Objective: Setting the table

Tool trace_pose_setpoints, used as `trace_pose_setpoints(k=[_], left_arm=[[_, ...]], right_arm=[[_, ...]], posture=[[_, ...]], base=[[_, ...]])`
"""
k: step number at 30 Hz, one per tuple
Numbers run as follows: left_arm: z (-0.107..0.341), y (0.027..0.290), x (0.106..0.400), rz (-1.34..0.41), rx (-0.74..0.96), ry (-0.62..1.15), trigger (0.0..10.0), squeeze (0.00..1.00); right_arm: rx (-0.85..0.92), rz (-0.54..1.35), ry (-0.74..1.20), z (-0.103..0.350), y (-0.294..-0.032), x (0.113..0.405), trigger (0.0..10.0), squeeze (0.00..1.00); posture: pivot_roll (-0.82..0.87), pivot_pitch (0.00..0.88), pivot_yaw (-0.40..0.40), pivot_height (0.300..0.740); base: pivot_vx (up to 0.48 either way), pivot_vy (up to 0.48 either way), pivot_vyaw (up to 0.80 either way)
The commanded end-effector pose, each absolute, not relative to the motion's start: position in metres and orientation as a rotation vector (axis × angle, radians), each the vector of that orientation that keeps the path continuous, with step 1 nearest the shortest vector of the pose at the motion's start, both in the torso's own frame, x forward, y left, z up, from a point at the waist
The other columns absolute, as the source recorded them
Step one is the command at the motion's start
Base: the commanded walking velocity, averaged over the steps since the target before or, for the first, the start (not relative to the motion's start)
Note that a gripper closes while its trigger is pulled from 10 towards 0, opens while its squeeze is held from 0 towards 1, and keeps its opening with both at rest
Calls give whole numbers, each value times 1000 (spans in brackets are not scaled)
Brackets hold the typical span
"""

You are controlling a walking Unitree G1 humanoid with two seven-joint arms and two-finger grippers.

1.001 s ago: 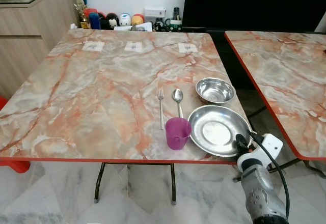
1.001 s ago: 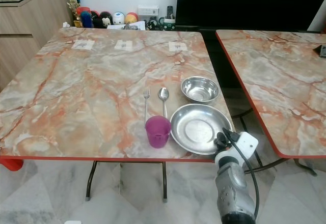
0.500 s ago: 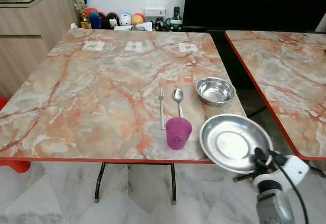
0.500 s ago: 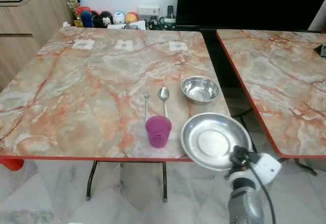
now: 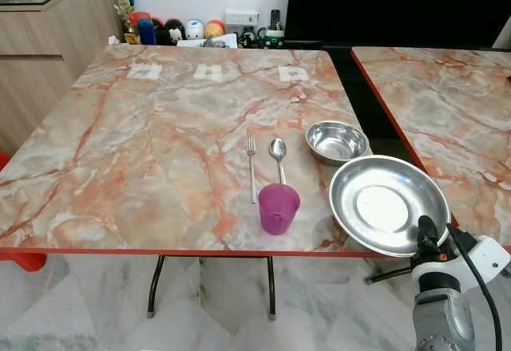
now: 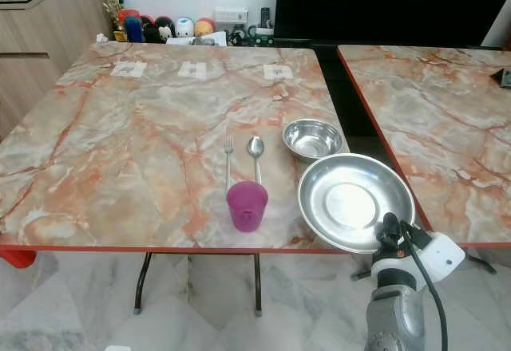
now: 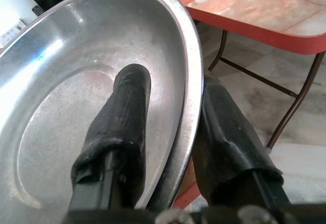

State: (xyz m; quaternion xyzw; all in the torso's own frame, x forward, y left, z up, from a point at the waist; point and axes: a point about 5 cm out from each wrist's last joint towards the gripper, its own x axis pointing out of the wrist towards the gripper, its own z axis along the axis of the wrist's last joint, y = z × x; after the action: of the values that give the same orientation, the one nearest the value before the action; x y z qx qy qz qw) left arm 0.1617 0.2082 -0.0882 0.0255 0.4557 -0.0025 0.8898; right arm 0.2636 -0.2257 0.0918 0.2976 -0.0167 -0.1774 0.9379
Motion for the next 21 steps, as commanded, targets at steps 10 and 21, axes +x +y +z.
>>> trace_pose_setpoints(k=[10, 21], left_arm=[[-90, 209, 157, -13, 90, 972, 10000, 0], [-90, 209, 157, -16, 89, 968, 10000, 0]], right_arm=[[633, -326, -88, 106, -221, 272, 10000, 0], [637, -308, -83, 106, -216, 276, 10000, 0]], posture=[[-3, 56, -47, 740], [-1, 44, -44, 740]], base=[[0, -229, 0], [0, -294, 0]])
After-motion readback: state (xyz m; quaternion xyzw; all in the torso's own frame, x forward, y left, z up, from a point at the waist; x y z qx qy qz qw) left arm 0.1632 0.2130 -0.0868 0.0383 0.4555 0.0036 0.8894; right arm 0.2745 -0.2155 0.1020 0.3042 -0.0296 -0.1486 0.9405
